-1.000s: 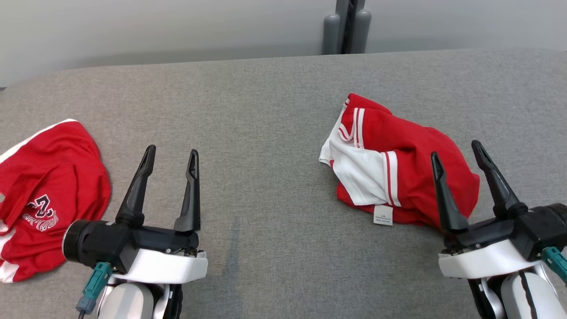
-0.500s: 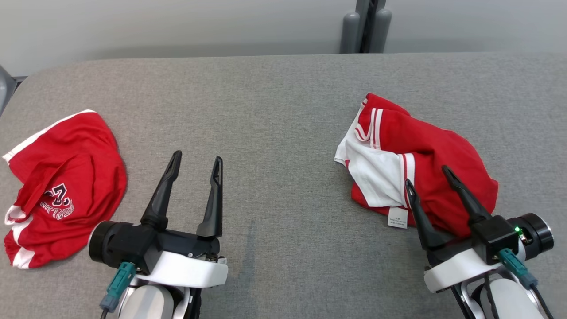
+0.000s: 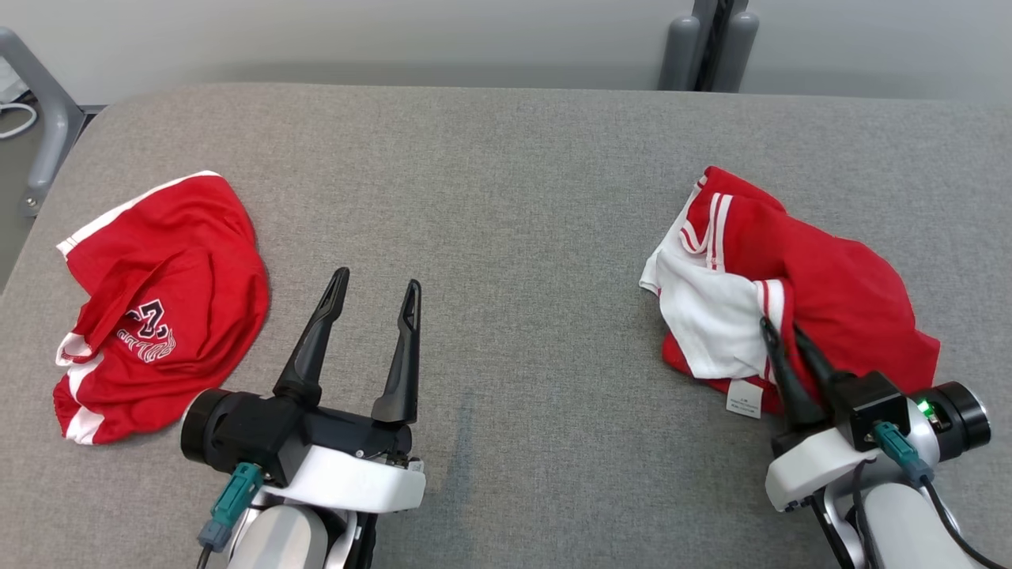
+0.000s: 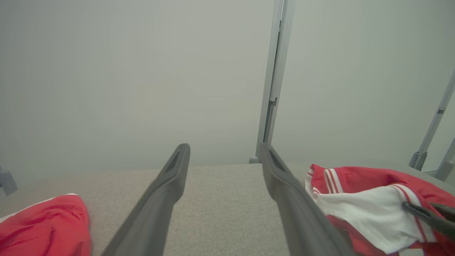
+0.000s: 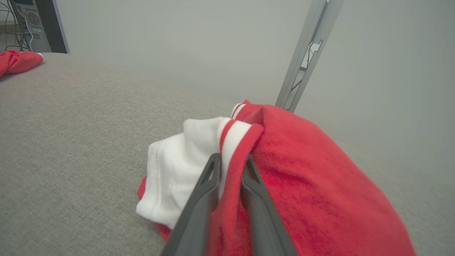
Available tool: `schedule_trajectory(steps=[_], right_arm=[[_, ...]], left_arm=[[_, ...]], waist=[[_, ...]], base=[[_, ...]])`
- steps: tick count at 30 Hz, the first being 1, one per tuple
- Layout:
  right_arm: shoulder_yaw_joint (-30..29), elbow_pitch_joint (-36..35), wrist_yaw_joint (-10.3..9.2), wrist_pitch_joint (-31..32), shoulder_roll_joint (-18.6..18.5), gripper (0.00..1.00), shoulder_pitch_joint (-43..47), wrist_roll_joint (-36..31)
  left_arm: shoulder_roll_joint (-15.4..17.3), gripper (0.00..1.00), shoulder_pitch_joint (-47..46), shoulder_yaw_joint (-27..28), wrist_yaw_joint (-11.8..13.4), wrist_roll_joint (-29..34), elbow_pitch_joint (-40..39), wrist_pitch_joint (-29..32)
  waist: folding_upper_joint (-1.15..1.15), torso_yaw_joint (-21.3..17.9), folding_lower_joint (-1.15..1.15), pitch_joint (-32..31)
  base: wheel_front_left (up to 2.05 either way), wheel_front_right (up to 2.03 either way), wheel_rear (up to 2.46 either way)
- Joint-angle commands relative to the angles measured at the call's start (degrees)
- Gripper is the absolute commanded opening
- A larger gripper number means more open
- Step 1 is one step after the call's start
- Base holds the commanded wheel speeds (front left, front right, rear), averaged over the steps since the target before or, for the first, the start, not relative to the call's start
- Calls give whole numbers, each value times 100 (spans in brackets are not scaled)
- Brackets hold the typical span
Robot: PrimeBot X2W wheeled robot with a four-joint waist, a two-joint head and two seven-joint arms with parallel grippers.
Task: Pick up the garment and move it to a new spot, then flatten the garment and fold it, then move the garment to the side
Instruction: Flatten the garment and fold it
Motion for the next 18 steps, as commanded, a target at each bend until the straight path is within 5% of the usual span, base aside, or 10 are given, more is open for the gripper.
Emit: schedule_trajectory(steps=[1, 8, 12, 18], right_arm=[[36, -62, -2, -28, 0, 0, -98, -15], [453, -324, -2, -28, 0, 0, -254, 407], [1160, -390, -1, -29, -23, 0, -678, 889], [2302, -831, -1, -29, 102, 0, -1780, 2371]], left_arm=[[12, 100, 18, 8, 26, -13, 0, -2], [14, 100, 56, -24, 50, -81, 48, -2], [14, 100, 84, -20, 61, -150, 65, -2], [14, 100, 176, 35, 129, -232, 33, -2]], waist=[[0, 22, 0, -7], [0, 55, 0, -119], [0, 45, 0, -233], [0, 61, 0, -449]], base=[[0, 0, 0], [0, 0, 0], [0, 0, 0], [0, 0, 0]])
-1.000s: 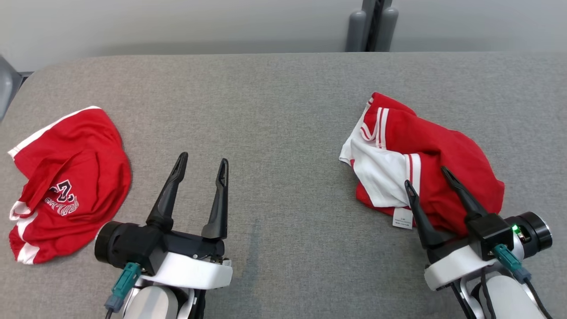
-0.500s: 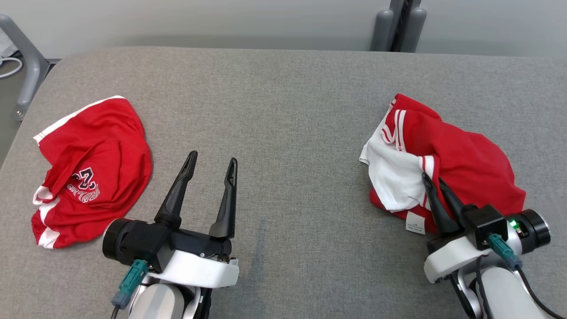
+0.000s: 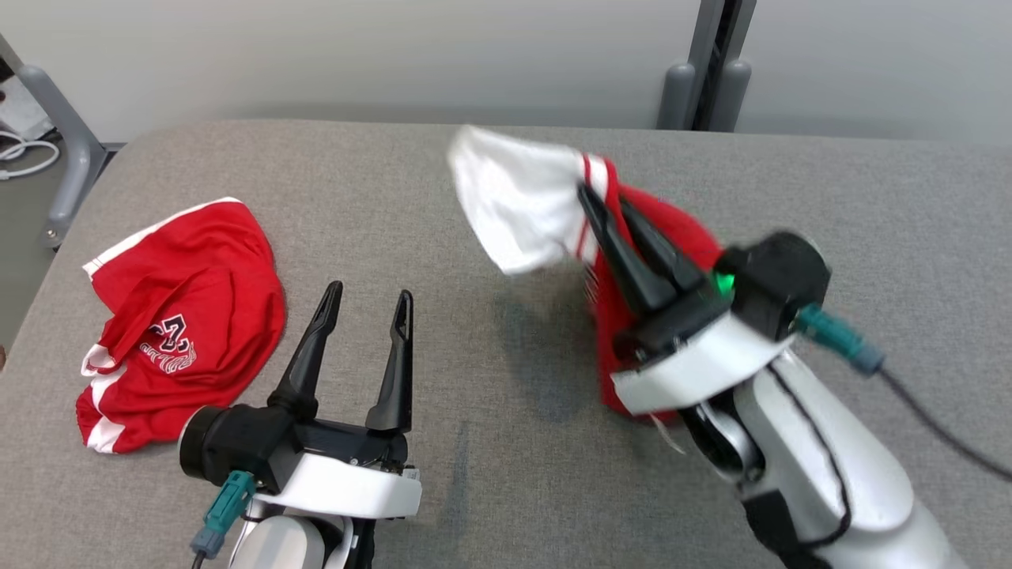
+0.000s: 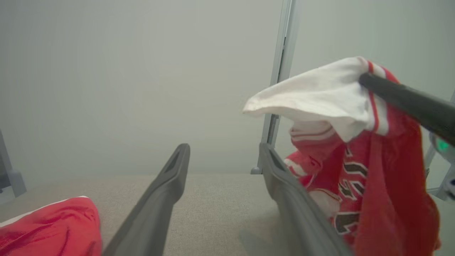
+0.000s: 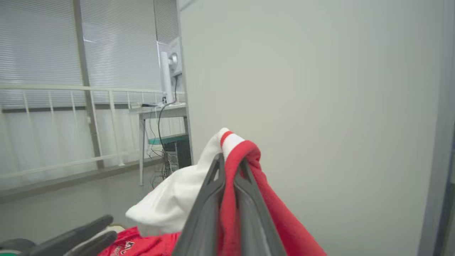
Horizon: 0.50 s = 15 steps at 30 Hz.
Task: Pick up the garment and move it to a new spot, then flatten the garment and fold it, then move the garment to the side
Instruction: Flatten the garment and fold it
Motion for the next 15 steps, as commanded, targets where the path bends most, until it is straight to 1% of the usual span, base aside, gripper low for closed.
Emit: schedule_trajectory(steps=[1, 3, 5, 6, 8, 10, 15], right_arm=[[23, -165, 0, -29, 2, 0, -243, 335], [-42, -429, 0, -28, 47, 0, -534, 1054], [-274, -599, 0, -28, 80, 0, -763, 1589], [-450, -627, 0, -28, 86, 0, -850, 1725], [-846, -614, 0, -28, -74, 0, -901, 1697], [-1245, -366, 0, -26, -215, 0, -658, 1821], [-2303, 485, 1, 40, -747, 0, -119, 2206]], left_arm=[[19, 100, 82, 37, 37, -38, -16, -2], [17, 100, 113, 64, 52, -48, -51, -2], [17, 100, 130, 96, 57, -57, -85, -2], [17, 100, 150, 107, 58, -55, -93, -2], [19, 100, 174, 126, 66, -52, -103, -2], [17, 100, 186, 123, 77, -58, -117, -2], [19, 100, 183, 62, 52, -30, -128, -2]], waist=[[0, 5, 0, -67], [0, -5, 0, -117], [0, -18, 0, -142], [0, -25, 0, -149], [0, -35, 0, -157], [0, -34, 0, -152], [0, -28, 0, -46]], base=[[0, 0, 0], [0, 0, 0], [0, 0, 0], [0, 0, 0], [0, 0, 0], [0, 0, 0], [0, 0, 0]])
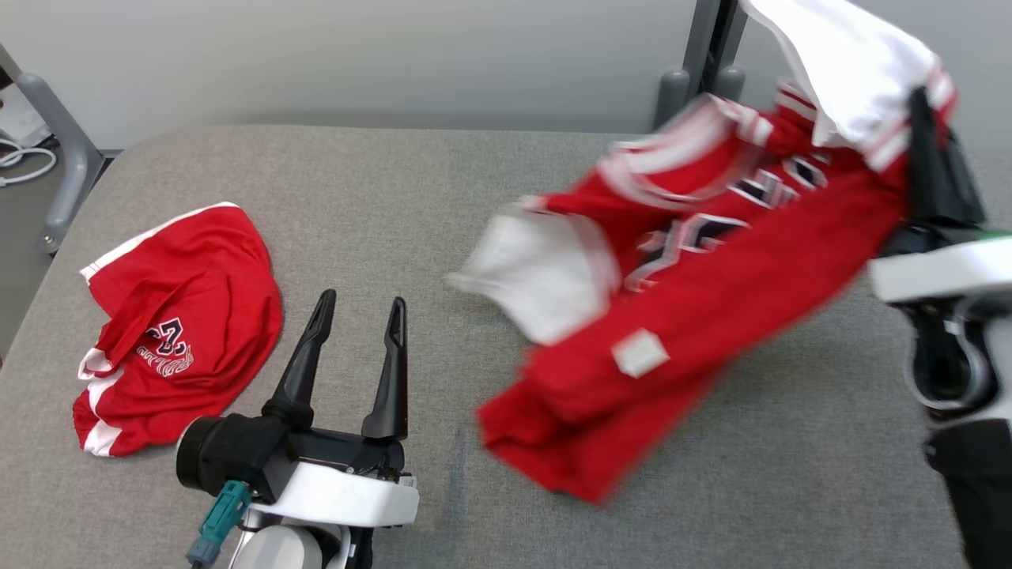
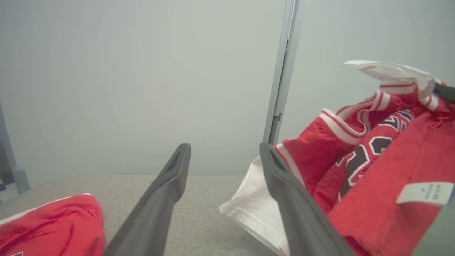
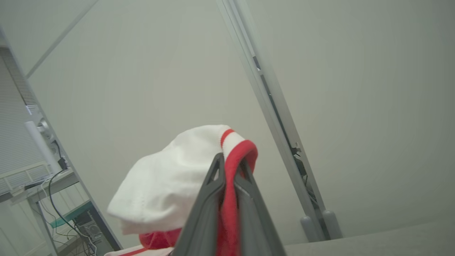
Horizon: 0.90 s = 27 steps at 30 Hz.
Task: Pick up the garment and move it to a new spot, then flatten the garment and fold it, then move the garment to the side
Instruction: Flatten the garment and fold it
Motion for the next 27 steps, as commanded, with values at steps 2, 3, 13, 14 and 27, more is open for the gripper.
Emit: schedule_trajectory(steps=[2, 3, 13, 14, 27], right_arm=[[-300, 362, 2, -38, -255, 0, 330, 59], [-394, 540, 2, -45, -327, 0, 447, 72], [-1702, 3550, 2, -34, -588, 100, 402, -643], [-1801, 3694, 2, -61, -554, 100, 336, -748], [-1393, 499, 2, -93, -50, 100, 921, -1830]], left_arm=[[20, 100, -2, 12, -34, 44, 39, -2], [18, 100, -25, 18, -42, 57, 51, -2], [18, 100, -224, 116, -156, 233, 130, -2], [20, 100, -232, 115, -156, 240, 140, -2], [20, 100, -233, 97, -62, 46, 88, -2]], waist=[[0, 0, 0, 90], [0, -13, 0, 124], [0, -329, 0, 372], [0, -373, 0, 372], [0, -704, 0, 169]], base=[[0, 0, 0], [0, 0, 0], [0, 0, 0], [0, 0, 0], [0, 0, 0]])
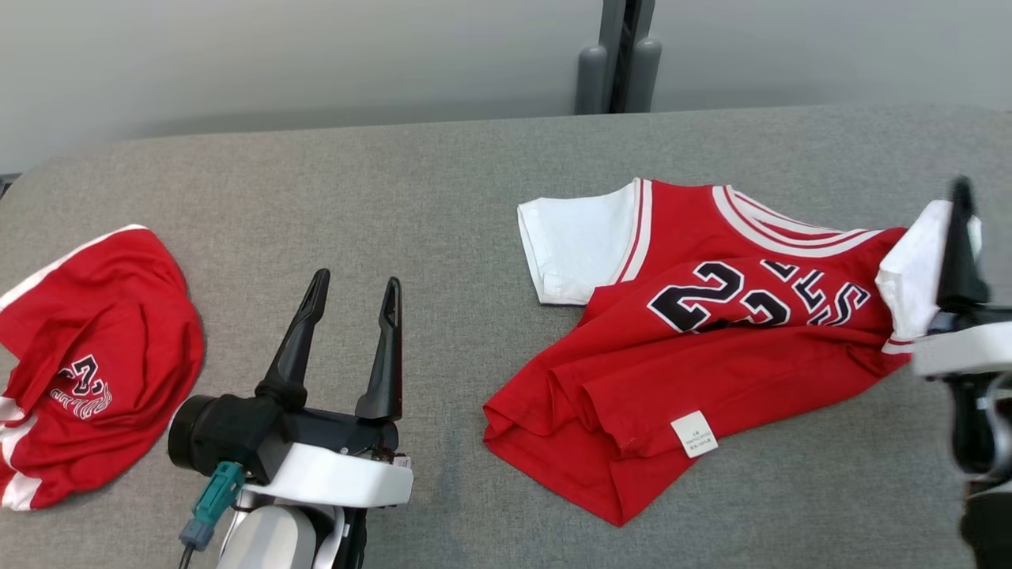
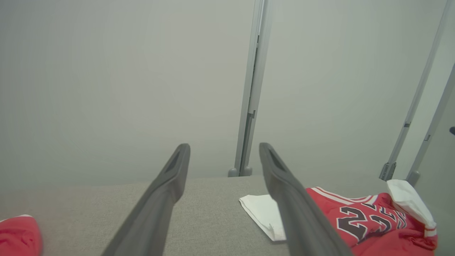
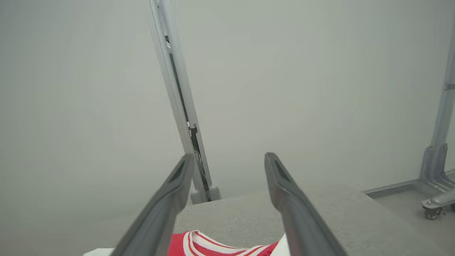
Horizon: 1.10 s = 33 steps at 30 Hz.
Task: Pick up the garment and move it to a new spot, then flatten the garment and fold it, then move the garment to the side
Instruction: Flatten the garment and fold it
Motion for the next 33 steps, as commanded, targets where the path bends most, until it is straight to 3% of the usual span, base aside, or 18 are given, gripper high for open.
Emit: schedule_trajectory(steps=[1, 5, 10, 22, 28, 33], right_arm=[[120, -168, 2, -26, 29, 100, 98, 50], [1079, -1403, 0, -14, -163, 100, 655, 2], [1691, -2033, 1, -15, -152, 100, 1140, -345], [1752, -2157, 1, -15, 99, 100, 1604, -468], [1665, -2147, 1, -15, 82, 100, 1530, -487], [1598, -2117, 1, -15, 145, 100, 1486, -533]], left_arm=[[16, 100, 23, 8, 33, -42, -7, -2], [16, 100, 91, 23, 45, -56, 11, -2], [19, 100, 213, 37, 52, -96, 50, -2], [17, 100, 357, -219, -22, -169, 626, -2], [19, 100, 343, -680, -479, -59, 1256, -2], [20, 100, 182, -1140, -673, 151, 2180, -3]], waist=[[0, -21, 0, -48], [0, -65, 0, -180], [0, -108, 0, -339], [0, -158, 0, -457], [0, -238, 0, -370], [0, -342, 0, -263]], base=[[0, 0, 0], [0, 0, 0], [0, 0, 0], [0, 0, 0], [0, 0, 0], [0, 0, 0]])
